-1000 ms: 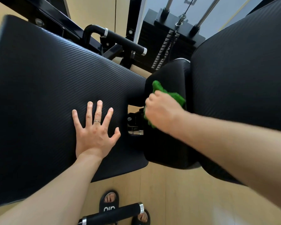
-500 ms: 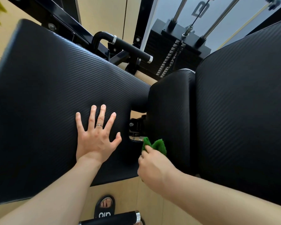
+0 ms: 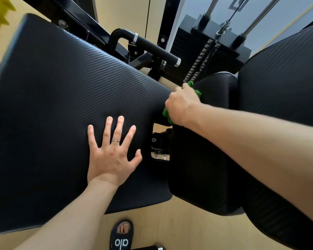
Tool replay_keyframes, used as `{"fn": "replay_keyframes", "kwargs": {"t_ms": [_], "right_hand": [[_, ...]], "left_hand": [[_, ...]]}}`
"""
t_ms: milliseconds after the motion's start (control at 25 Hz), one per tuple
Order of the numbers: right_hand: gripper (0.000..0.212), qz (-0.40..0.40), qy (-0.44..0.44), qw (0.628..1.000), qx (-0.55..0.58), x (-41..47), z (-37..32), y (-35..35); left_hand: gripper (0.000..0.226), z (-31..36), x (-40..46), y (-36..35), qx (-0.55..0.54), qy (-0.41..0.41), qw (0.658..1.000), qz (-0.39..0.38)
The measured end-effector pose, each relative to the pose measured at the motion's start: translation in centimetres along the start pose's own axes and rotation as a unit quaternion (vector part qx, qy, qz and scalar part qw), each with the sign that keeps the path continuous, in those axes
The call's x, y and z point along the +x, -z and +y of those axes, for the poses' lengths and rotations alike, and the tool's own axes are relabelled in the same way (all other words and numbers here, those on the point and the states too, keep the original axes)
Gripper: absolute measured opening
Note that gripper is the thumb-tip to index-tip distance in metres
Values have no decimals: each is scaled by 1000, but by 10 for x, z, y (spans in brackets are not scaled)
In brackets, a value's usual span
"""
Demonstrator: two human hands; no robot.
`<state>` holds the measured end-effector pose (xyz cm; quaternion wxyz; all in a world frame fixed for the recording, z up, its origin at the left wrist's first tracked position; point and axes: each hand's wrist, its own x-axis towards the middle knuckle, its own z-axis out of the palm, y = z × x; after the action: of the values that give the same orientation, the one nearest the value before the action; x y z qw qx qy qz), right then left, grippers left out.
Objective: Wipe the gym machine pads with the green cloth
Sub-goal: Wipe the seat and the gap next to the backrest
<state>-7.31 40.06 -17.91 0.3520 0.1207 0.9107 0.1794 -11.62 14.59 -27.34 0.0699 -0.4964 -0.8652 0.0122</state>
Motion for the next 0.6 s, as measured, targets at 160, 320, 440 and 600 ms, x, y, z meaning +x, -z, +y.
{"fn": "replay_keyframes", "kwargs": {"t_ms": [160, 320, 440, 600], "right_hand": [[22, -32, 141, 989, 5, -60, -77, -13], [25, -78, 249, 965, -35, -104, -116, -21], [34, -44, 219, 974, -31, -76, -75, -8], [24, -7, 47, 998, -27, -4, 1, 19]], "left_hand": [[73, 1, 0, 5, 8, 8, 1000, -13], [73, 1, -1, 8, 6, 8, 1000, -17], [73, 2, 1, 6, 7, 7, 1000, -13], [73, 2, 0, 3, 0, 5, 1000, -7]]}}
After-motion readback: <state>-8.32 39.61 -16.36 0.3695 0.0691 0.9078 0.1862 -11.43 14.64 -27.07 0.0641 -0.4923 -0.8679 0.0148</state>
